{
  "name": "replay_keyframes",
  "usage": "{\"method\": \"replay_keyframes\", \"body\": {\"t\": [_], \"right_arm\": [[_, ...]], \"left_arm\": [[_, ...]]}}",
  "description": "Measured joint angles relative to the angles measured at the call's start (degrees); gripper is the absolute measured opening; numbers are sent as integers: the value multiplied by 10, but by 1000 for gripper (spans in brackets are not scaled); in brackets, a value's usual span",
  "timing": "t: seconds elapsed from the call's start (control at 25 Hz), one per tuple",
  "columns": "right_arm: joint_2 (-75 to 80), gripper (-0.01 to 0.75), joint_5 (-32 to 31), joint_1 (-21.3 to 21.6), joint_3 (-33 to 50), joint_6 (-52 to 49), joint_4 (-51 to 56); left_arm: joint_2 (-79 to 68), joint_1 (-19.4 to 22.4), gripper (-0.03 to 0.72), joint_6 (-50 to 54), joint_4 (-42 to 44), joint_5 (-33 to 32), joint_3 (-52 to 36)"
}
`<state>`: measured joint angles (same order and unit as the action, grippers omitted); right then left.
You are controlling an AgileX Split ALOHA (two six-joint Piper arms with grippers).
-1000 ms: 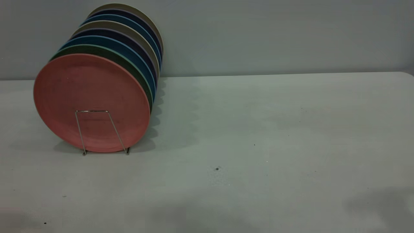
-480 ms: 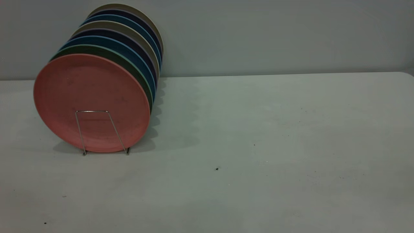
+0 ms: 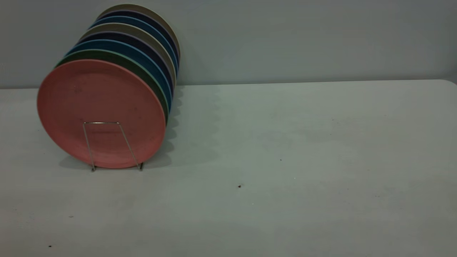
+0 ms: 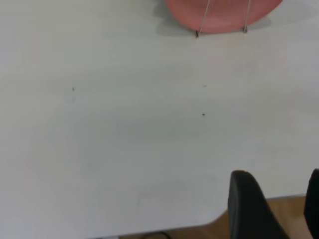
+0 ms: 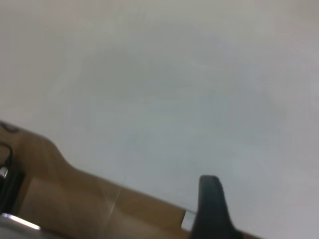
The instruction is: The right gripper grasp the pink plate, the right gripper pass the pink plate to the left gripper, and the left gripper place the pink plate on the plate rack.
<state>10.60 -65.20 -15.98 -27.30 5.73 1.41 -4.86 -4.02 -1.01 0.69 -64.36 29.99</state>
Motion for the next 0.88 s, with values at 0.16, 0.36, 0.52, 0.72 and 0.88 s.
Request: {"method": "replay_keyframes", "body": {"t": [0.16, 0.36, 0.52, 0.72, 0.88], "right_arm": [[-10, 552, 1, 0, 1, 1, 0], [-10, 552, 2, 0, 2, 2, 0], [-10, 552, 2, 0, 2, 2, 0], [-10, 552, 3, 0, 2, 2, 1], [-10, 552, 3, 0, 2, 2, 1]], "left_arm": [[39, 0, 316, -24, -7, -2, -19], [54, 0, 316, -36, -48, -4, -22], [55, 0, 316, -38, -56, -4, -22], [55, 0, 316, -38, -57, -4, -22], [56, 0, 316, -38, -57, -4, -22]]}}
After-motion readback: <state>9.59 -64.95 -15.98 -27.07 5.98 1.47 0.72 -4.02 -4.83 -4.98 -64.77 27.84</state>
